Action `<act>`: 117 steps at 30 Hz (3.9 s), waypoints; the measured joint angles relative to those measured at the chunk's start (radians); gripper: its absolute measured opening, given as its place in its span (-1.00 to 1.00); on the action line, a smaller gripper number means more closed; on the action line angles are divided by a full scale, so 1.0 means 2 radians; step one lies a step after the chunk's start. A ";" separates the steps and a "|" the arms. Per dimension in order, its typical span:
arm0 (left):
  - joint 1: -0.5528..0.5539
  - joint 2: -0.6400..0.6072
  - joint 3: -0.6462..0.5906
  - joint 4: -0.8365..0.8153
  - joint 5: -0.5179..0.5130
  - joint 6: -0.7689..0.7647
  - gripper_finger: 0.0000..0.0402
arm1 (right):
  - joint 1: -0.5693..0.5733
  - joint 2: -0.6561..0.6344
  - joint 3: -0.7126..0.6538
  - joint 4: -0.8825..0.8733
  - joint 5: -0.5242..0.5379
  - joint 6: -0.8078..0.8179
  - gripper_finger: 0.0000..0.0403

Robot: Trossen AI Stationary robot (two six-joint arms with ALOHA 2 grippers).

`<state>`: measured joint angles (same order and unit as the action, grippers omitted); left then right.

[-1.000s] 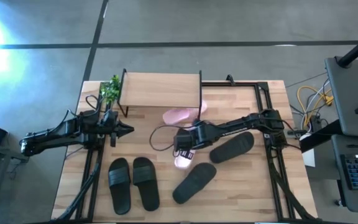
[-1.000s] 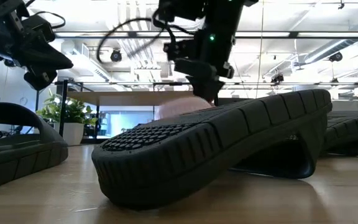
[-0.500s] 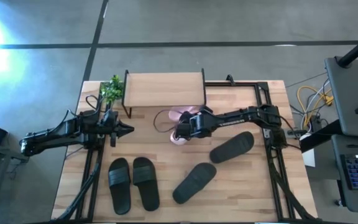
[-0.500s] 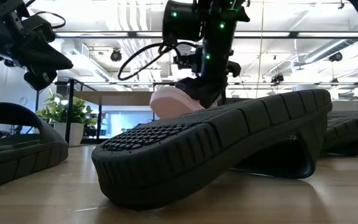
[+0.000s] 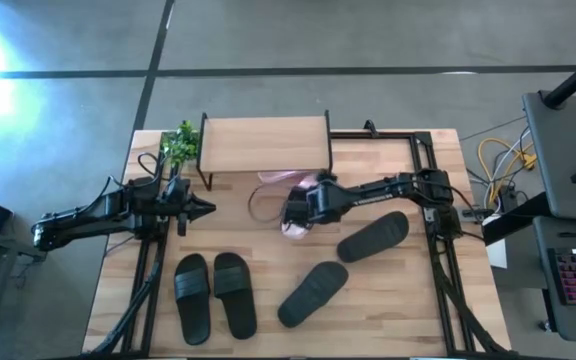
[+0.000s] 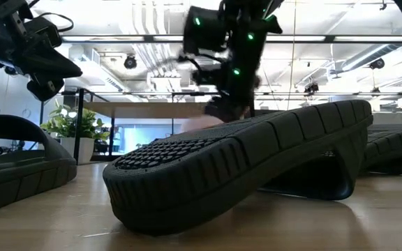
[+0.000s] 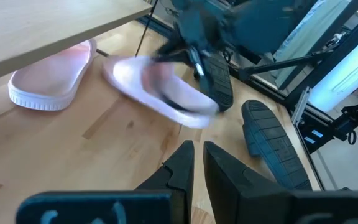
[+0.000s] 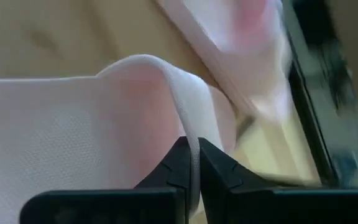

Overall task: Pick and place slides into the shelf
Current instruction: Put the pink slipper under the shelf, then adjust the pink slippers under the shelf

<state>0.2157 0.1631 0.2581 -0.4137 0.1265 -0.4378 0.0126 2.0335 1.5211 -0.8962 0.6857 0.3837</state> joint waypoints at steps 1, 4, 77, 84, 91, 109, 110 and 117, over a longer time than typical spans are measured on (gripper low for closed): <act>0.000 0.000 0.000 0.000 0.000 0.000 -0.89 | -0.003 -0.001 0.000 -0.015 0.000 0.024 -0.94; 0.000 0.000 0.000 0.000 0.000 0.002 -0.89 | -0.007 -0.001 -0.010 -0.013 0.017 0.036 -0.94; 0.000 0.006 0.000 0.000 0.000 0.003 -0.89 | 0.005 0.143 0.135 0.251 0.103 0.173 -0.94; 0.000 0.006 0.000 0.000 0.000 0.003 -0.89 | -0.008 0.237 0.244 0.261 0.123 0.156 -0.94; 0.000 0.006 0.000 -0.007 0.008 -0.001 -0.89 | -0.018 0.283 0.313 0.236 0.207 0.159 -0.94; 0.000 0.006 0.000 -0.007 0.030 -0.001 -0.89 | -0.056 0.284 0.255 0.155 0.234 0.300 -0.94; 0.000 0.006 0.000 -0.007 0.030 -0.001 -0.89 | -0.058 0.284 0.250 0.158 0.227 0.302 -0.94; 0.000 0.006 0.000 -0.007 0.031 -0.001 -0.89 | -0.055 0.280 0.237 0.156 0.183 0.257 -0.94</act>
<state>0.2161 0.1757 0.2581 -0.4282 0.1881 -0.4389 -0.0969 2.5933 1.9961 -0.5835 1.0507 0.8968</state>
